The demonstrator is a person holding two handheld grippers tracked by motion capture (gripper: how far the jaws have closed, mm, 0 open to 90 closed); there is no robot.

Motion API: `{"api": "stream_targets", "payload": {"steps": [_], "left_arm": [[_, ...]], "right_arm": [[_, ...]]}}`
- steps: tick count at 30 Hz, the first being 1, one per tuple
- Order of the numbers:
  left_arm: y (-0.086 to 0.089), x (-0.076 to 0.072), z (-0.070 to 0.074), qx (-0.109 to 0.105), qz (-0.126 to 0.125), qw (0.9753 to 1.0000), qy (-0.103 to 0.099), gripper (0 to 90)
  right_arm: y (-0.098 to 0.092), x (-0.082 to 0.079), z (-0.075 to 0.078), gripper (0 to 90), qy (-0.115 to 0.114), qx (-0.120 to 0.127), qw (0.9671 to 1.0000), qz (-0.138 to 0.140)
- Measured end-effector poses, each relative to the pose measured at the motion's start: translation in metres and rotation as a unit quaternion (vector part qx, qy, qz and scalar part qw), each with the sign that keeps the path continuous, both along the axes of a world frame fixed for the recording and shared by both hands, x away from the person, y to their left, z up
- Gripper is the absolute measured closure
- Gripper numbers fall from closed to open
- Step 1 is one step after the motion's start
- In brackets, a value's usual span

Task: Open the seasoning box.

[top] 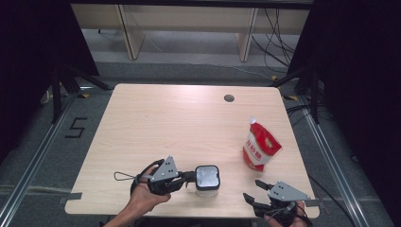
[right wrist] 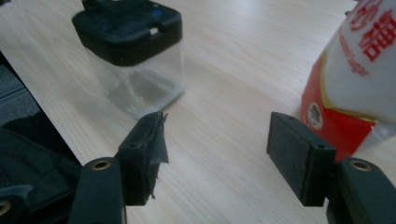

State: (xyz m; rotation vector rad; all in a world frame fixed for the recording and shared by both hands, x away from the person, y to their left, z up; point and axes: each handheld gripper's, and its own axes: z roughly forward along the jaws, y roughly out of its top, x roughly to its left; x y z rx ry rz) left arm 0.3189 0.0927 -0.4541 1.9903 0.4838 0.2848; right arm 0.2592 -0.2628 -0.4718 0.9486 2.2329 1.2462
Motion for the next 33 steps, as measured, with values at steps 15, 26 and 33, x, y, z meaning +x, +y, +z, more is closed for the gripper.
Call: {"api": "stream_targets", "payload": {"steps": [15, 26, 33], "left_arm": [[0.003, 0.001, -0.003, -0.001, 0.002, 1.0000, -0.005, 88.9], [0.005, 0.000, -0.003, -0.002, 0.003, 1.0000, -0.007, 88.6], [0.006, 0.000, -0.003, 0.002, 0.002, 1.0000, -0.008, 88.6]], "right_arm": [[0.033, 0.007, 0.006, 62.7, -0.035, 0.015, 0.9984, 0.043], [0.054, 0.018, 0.004, 78.0, -0.038, -0.028, 0.9959, 0.077], [0.059, 0.020, 0.002, 83.3, -0.037, -0.032, 0.9946, 0.092]]}}
